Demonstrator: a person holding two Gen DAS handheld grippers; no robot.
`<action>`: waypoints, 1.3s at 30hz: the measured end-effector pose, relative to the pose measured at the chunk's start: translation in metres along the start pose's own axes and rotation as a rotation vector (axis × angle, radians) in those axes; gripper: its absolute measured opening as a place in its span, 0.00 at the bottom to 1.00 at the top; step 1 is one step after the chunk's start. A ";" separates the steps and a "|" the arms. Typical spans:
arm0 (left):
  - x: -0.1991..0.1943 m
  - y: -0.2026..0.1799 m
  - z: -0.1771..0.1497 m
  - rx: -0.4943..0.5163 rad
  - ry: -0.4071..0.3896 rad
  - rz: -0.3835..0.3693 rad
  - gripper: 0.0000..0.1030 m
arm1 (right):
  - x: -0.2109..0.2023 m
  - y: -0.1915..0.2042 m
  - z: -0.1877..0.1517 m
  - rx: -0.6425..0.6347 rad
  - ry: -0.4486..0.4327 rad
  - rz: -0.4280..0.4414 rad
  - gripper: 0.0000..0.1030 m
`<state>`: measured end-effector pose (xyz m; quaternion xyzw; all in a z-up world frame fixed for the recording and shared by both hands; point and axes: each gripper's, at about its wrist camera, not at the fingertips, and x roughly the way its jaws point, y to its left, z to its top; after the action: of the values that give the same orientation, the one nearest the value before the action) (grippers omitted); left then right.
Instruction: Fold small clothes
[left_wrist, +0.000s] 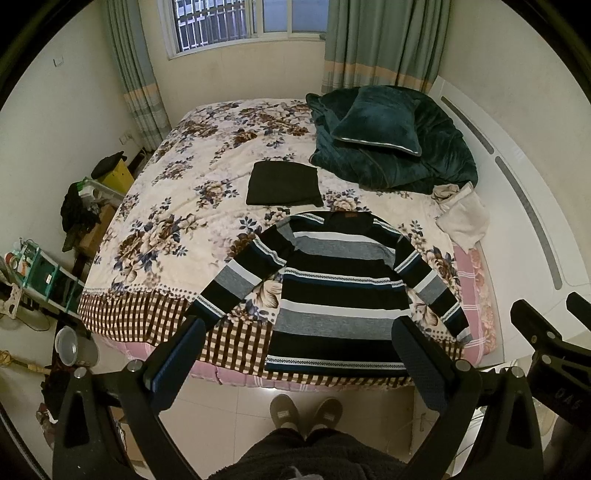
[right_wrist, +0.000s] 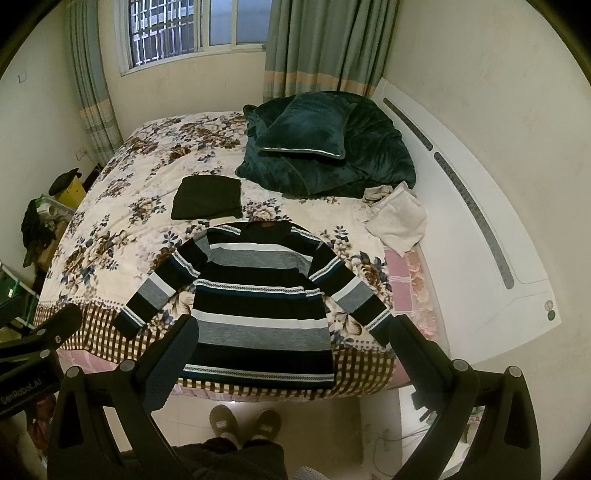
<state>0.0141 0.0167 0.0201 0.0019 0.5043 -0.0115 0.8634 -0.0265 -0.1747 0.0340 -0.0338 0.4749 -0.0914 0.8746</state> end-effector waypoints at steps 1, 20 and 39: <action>0.001 -0.001 -0.002 0.001 -0.002 0.003 1.00 | 0.000 0.000 0.001 0.002 0.002 0.001 1.00; 0.286 -0.091 0.010 0.113 0.133 0.145 1.00 | 0.288 -0.215 -0.126 0.731 0.311 -0.166 0.67; 0.581 -0.169 -0.035 0.049 0.439 0.281 1.00 | 0.629 -0.385 -0.342 1.726 0.183 -0.005 0.66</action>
<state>0.2651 -0.1621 -0.5021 0.0952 0.6741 0.0970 0.7260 -0.0274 -0.6638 -0.6157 0.6481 0.3078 -0.4239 0.5527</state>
